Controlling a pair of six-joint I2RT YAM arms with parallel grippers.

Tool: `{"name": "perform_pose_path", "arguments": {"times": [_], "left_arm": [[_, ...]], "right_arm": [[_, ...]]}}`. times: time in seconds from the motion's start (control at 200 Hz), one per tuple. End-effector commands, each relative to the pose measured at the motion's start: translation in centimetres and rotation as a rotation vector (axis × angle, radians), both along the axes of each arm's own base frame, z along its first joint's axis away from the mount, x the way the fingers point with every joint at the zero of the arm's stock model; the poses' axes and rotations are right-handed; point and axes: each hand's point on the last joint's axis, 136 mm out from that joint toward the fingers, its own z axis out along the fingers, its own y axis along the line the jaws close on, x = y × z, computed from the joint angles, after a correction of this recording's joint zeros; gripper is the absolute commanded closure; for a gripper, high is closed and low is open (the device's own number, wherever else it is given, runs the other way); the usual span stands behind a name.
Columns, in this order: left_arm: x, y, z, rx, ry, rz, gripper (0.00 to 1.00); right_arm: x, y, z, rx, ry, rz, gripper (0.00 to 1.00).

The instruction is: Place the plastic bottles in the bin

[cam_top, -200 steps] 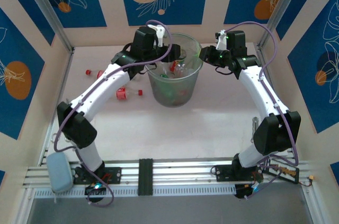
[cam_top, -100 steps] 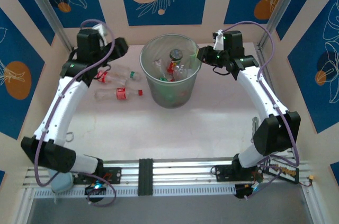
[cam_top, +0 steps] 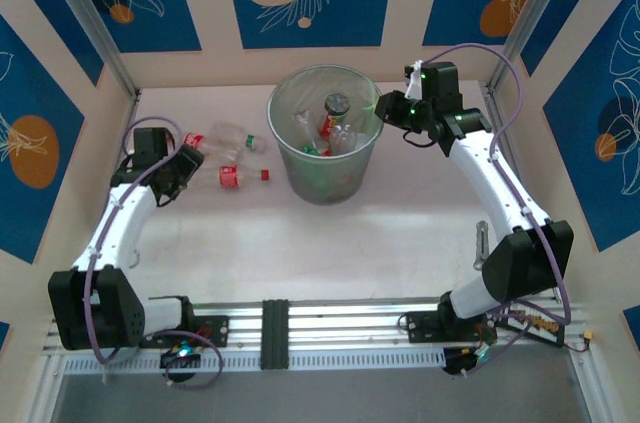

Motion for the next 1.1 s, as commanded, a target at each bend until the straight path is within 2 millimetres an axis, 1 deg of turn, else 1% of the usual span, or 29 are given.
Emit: {"name": "perform_pose_path", "arguments": {"times": [0.0, 0.285, 0.355, 0.48, 0.705, 0.85, 0.975, 1.095], "left_arm": [[1.8, 0.6, -0.6, -0.097, -0.045, 0.115, 0.24], [3.4, 1.9, -4.9, -0.173, 0.007, 0.307, 0.25], [3.3, 2.0, -6.1, -0.197, 0.024, 0.346, 0.26], [3.0, 2.5, -7.7, -0.204, 0.029, 0.401, 0.27], [3.8, 2.4, -9.8, -0.218, 0.058, 0.410, 0.28], [4.8, 2.3, -10.7, -0.227, 0.061, 0.407, 0.29], [5.4, 2.3, -11.5, -0.231, 0.068, 0.415, 0.32], [5.5, 2.5, -12.2, -0.226, 0.080, 0.423, 0.37]], "right_arm": [[-2.1, 0.2, -1.2, -0.024, 0.064, 0.027, 0.80], [-2.2, 0.2, -1.3, -0.033, 0.065, 0.033, 0.80], [-2.1, 0.3, -1.3, -0.042, 0.067, 0.042, 0.80], [-2.1, 0.2, -1.2, -0.056, 0.063, 0.045, 0.80], [-2.0, 0.4, -1.5, -0.056, 0.069, 0.051, 0.80], [-2.1, 0.4, -1.9, -0.060, 0.079, 0.052, 0.80], [-2.1, 0.3, -2.0, -0.068, 0.081, 0.048, 0.80], [-2.2, 0.2, -2.1, -0.073, 0.084, 0.046, 0.80]]}}
